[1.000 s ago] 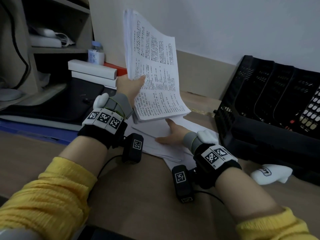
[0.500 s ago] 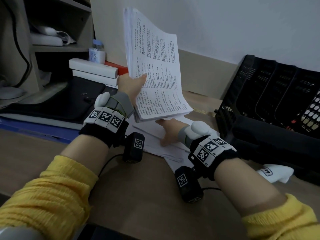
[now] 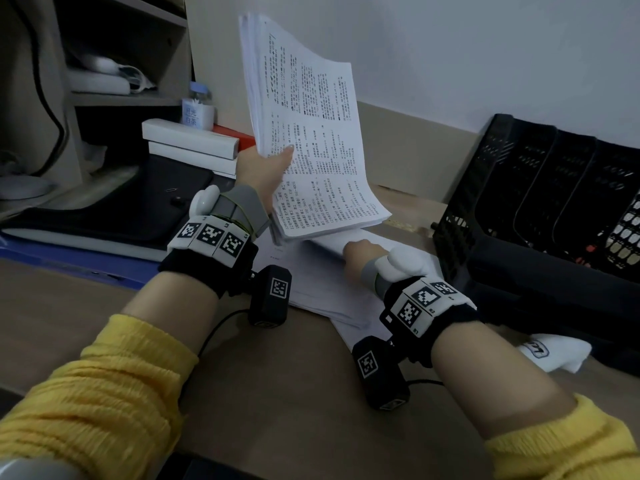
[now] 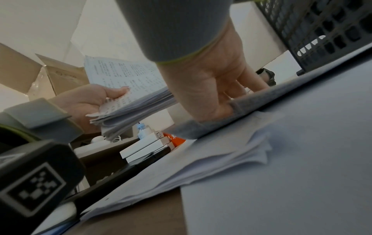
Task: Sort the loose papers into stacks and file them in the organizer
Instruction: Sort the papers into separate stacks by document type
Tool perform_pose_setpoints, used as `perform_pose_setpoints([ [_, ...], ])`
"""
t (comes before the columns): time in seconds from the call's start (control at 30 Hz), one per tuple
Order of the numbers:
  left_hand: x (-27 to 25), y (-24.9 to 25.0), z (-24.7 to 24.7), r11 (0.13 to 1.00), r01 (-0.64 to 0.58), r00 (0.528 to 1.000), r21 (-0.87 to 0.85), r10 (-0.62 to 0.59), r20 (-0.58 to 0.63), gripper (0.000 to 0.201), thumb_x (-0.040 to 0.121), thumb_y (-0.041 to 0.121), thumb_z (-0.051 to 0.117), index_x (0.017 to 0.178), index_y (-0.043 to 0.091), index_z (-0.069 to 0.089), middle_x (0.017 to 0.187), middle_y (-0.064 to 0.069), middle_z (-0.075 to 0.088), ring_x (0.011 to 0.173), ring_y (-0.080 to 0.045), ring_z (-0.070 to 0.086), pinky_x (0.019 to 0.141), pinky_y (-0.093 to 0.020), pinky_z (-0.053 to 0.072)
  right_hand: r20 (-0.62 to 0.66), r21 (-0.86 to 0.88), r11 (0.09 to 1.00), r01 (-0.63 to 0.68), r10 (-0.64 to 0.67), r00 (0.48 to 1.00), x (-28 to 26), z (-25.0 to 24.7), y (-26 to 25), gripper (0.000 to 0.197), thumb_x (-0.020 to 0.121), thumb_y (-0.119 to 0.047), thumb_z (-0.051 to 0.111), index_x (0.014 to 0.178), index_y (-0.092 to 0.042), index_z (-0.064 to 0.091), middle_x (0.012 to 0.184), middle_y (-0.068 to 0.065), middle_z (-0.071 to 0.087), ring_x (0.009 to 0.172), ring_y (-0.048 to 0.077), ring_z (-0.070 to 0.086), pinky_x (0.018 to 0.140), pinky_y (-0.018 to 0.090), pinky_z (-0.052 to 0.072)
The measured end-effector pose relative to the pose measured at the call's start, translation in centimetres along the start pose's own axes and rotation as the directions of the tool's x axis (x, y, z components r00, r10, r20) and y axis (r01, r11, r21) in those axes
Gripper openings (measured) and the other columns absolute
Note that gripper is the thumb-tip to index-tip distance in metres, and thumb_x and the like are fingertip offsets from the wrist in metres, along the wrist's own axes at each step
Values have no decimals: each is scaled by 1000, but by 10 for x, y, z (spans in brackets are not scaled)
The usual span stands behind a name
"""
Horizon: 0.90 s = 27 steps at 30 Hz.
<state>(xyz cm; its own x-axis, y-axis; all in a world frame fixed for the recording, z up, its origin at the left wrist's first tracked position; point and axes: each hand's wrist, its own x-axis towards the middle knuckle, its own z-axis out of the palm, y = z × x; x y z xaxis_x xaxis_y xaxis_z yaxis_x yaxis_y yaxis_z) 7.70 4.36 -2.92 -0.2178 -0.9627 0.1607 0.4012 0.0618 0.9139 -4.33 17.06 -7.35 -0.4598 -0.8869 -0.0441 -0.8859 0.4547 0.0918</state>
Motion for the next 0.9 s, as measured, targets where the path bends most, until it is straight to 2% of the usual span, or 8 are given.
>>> perform_pose_setpoints([
  [0.13,-1,4,0,997,-2,1000,-77,2,0,32,89,12,67,121,6,63,103,-5,69,96,-23,69,83,-42,58,-112,212,954,-211,238,965,12,-4,16,32,95,-15,45,122,-3,57,126,16,59,116,32,57,91,35,45],
  [0.2,-1,6,0,994,-14,1000,-104,13,-7,32,89,13,67,120,6,63,102,-4,70,94,-21,70,80,-39,59,-162,414,865,-282,375,913,14,-2,26,33,94,-21,50,121,-4,60,124,17,61,114,33,59,90,34,46],
  [0.3,1,9,-2,993,-27,1000,-114,26,-8,29,89,16,68,117,9,64,94,2,71,89,-18,70,72,-34,60,-234,622,729,-284,520,821,13,2,40,27,90,-21,55,112,-10,67,115,17,65,108,34,61,84,32,46],
  [0.43,5,12,-5,987,-138,987,78,144,-72,35,87,25,67,118,8,65,102,-3,71,93,-22,70,80,-41,59,-248,850,498,-172,666,703,12,5,51,27,83,-5,48,102,-10,66,107,18,67,100,37,61,86,38,49],
  [0.53,4,14,-7,946,-217,969,240,239,-68,35,87,31,64,114,8,67,98,-7,71,89,-27,69,79,-45,59,-232,932,353,-83,756,611,13,10,58,19,85,-3,42,89,-9,60,96,15,62,90,33,57,77,35,44],
  [0.67,5,11,-9,917,-231,958,325,272,-88,35,89,30,63,114,6,67,94,-3,67,93,-28,67,85,-44,57,-246,969,214,121,832,497,8,13,62,22,94,-3,35,74,-9,44,74,2,47,78,21,43,64,19,28],
  [0.83,5,5,-9,928,-171,976,331,205,-71,31,91,27,62,114,8,67,93,-4,68,92,-28,67,84,-44,57,-260,925,98,367,868,422,7,15,57,12,101,-12,32,95,-10,42,80,-5,47,78,17,46,64,12,34],
  [0.9,5,1,-9,920,-167,978,356,201,-59,29,90,26,62,112,8,68,92,-8,68,91,-30,67,83,-46,57,-224,896,11,445,874,431,6,14,55,17,103,-14,30,105,-11,46,87,-6,52,73,6,51,59,3,38],
])
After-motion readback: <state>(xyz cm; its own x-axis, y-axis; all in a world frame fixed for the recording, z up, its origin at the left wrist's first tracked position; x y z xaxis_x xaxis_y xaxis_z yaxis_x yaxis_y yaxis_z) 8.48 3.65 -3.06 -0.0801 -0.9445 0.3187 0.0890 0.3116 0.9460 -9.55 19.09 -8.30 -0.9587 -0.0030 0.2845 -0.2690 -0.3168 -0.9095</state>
